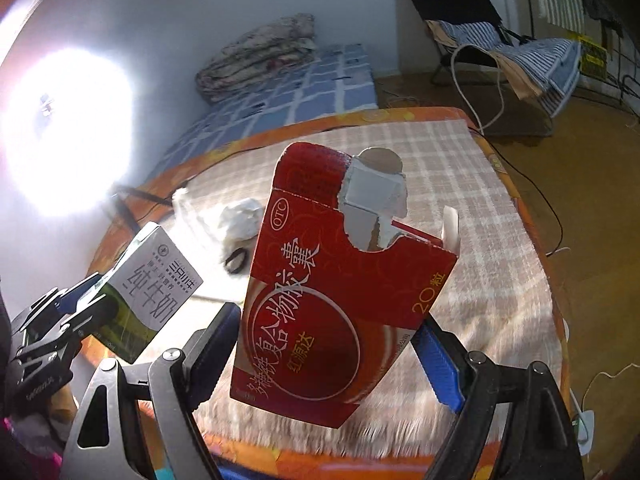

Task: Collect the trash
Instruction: 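Carry carton and red box to the blue basket and open both tools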

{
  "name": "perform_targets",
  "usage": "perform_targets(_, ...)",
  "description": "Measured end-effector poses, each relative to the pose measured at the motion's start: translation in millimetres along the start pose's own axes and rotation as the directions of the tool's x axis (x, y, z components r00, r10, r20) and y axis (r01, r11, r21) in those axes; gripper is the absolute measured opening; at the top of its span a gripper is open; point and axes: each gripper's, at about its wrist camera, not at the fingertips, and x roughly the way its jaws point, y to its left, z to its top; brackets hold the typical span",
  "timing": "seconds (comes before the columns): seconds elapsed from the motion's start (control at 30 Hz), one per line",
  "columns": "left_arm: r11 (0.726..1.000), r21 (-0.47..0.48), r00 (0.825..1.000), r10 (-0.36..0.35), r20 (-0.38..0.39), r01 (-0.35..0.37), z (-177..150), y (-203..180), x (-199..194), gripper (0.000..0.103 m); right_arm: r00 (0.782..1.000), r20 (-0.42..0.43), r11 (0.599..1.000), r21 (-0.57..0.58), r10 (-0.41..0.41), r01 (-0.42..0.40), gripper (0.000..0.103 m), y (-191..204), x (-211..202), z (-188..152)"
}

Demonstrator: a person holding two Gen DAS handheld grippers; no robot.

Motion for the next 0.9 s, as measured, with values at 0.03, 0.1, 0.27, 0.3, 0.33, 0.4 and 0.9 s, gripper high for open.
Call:
perform_targets(0.03, 1.000, -0.003, 1.000, 0.000, 0.000, 0.000, -3, 1, -6, 0.044, 1.000, 0.002, 1.000, -0.015, 0.005, -0.005, 0.086, 5, -5, -5)
perform_targets(0.1, 1.000, -0.008, 1.000, -0.001, 0.003, 0.001, -12, 1, -19, 0.044, 1.000, 0.000, 0.999, -0.039, 0.014, -0.014, 0.086, 11, -11, -15)
perform_targets(0.27, 1.000, -0.003, 1.000, -0.001, 0.000, 0.001, -36, -1, -47, 0.044, 0.998, -0.027, 0.993, -0.105, 0.048, -0.050, 0.086, 28, -26, -49)
perform_targets(0.3, 1.000, -0.002, 1.000, 0.000, -0.001, 0.000, -41, -2, -50, 0.044, 0.998, -0.031, 0.992, -0.116, 0.051, -0.055, 0.086, 31, -28, -56)
perform_targets(0.33, 1.000, -0.001, 1.000, 0.001, -0.005, -0.001, -47, -4, -56, 0.044, 0.997, -0.042, 0.989, -0.132, 0.059, -0.064, 0.086, 36, -30, -65)
perform_targets(0.4, 1.000, 0.002, 1.000, 0.002, -0.011, -0.002, -60, -6, -65, 0.044, 0.996, -0.062, 0.985, -0.154, 0.069, -0.078, 0.086, 43, -33, -80)
perform_targets(0.9, 0.999, -0.033, 0.993, -0.011, -0.119, 0.007, -155, -17, -94, 0.044, 0.979, -0.186, 0.943, -0.302, 0.082, -0.136, 0.086, 77, -38, -186)
